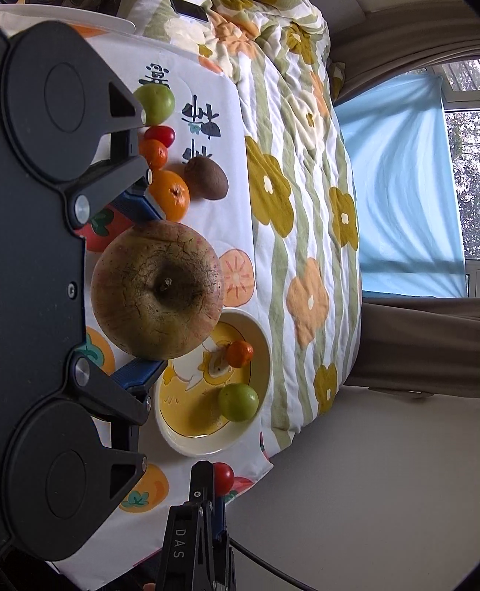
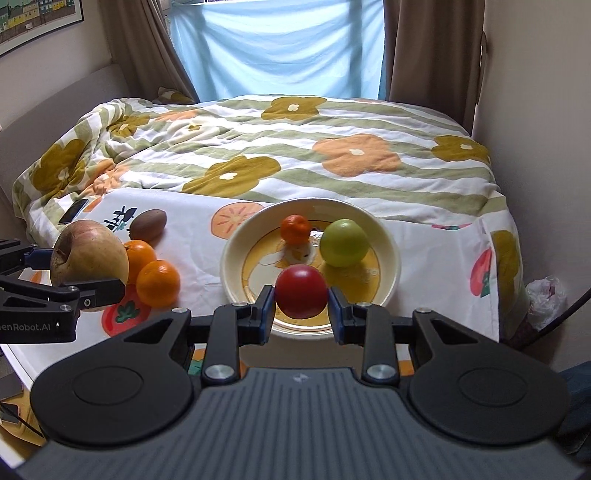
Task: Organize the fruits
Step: 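Carry the brown apple and cherry tomato into the duck bowl with both tools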
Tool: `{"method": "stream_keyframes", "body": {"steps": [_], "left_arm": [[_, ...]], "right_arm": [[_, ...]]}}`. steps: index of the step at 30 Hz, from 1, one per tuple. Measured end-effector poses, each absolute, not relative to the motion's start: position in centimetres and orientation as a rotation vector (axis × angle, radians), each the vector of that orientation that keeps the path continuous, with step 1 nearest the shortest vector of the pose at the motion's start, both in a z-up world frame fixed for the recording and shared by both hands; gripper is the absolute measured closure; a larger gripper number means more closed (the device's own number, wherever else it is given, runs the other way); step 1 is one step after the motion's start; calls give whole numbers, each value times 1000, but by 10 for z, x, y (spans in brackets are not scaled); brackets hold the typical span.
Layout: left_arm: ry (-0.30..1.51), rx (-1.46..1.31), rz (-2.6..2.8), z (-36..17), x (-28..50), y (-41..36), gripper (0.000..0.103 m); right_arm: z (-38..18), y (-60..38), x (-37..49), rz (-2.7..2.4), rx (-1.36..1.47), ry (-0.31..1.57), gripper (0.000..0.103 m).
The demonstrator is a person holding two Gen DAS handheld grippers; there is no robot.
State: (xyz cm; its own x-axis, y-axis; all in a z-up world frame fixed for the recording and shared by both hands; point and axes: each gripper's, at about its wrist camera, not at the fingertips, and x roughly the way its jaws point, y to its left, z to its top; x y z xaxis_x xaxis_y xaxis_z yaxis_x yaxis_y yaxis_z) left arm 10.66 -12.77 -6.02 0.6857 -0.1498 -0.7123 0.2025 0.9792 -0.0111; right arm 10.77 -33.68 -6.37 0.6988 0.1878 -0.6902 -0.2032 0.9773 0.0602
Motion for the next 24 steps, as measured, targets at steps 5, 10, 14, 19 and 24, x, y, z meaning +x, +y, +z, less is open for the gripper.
{"method": "stream_keyframes", "body": {"steps": [5,10,14,19,24], "left_arm": [[805,78,-216,-73,125,-161,24],[822,88,-226,-88,148,-188,24],[833,108,-237,-99,165,-208,24],[855,142,-262,-115,182,-229,24],[885,175,-292,-130,190,-246,24]], "right_arm": [[-73,-366,127,216,-44,768,58],[-85,-384,147,225,-41,781,58],[-93,-394,161,244,-33,789,58],[-102,-398,174,262,-27,804,58],[-109,-404,184,265,-12,823,58]]}}
